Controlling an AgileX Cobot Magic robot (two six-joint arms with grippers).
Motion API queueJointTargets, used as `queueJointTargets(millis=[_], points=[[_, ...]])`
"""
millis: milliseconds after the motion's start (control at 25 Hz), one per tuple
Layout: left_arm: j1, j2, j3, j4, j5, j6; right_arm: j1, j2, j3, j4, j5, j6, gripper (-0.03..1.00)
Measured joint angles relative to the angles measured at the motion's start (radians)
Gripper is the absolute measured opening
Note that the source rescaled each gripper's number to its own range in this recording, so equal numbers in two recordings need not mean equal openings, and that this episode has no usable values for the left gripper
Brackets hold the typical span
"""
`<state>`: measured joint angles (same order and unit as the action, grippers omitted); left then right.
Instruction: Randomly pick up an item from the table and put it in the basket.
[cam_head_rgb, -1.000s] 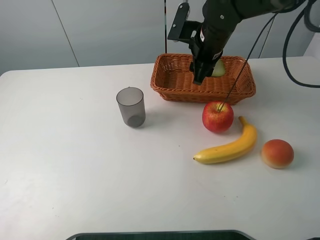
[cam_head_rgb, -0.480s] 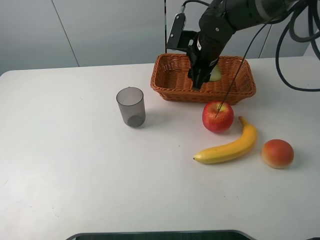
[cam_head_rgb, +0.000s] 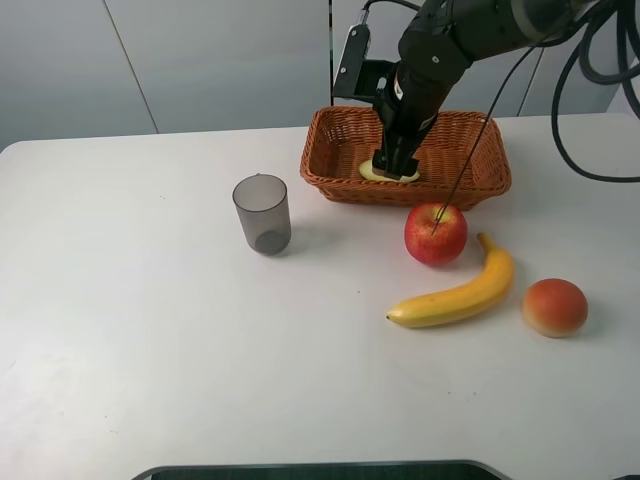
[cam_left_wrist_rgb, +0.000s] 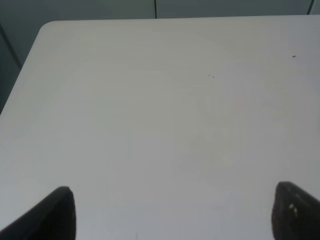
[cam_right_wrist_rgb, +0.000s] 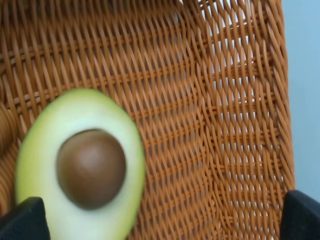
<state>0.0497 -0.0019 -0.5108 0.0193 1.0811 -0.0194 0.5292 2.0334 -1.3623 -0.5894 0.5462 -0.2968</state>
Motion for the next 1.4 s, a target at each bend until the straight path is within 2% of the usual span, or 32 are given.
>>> queueJointTargets(millis=[120,280,480,640,920,1200,1400], points=[[0.000,0.000,0.000,0.000,0.000,0.000,0.000,-0.020,0.000,0.034,0.018,0.000,0.99],[0.000,0.000,0.000,0.000,0.000,0.000,-0.007,-0.087,0.000,0.140,0.066,0.004,1.00],[0.000,0.000,0.000,0.000,0.000,0.000,-0.063,-0.197,0.000,0.293,0.175,0.100,1.00],[0.000,0.000,0.000,0.000,0.000,0.000,-0.145,-0.308,0.065,0.426,0.207,0.231,1.00],[0.000,0.000,0.000,0.000,0.000,0.000,-0.330,-0.531,0.298,0.578,0.217,0.288,1.00],[0.000,0.000,0.000,0.000,0.000,0.000,-0.513,-0.819,0.494,0.629,0.299,0.322,1.00],[0.000,0.000,0.000,0.000,0.000,0.000,-0.621,-1.065,0.583,0.631,0.322,0.324,1.00]])
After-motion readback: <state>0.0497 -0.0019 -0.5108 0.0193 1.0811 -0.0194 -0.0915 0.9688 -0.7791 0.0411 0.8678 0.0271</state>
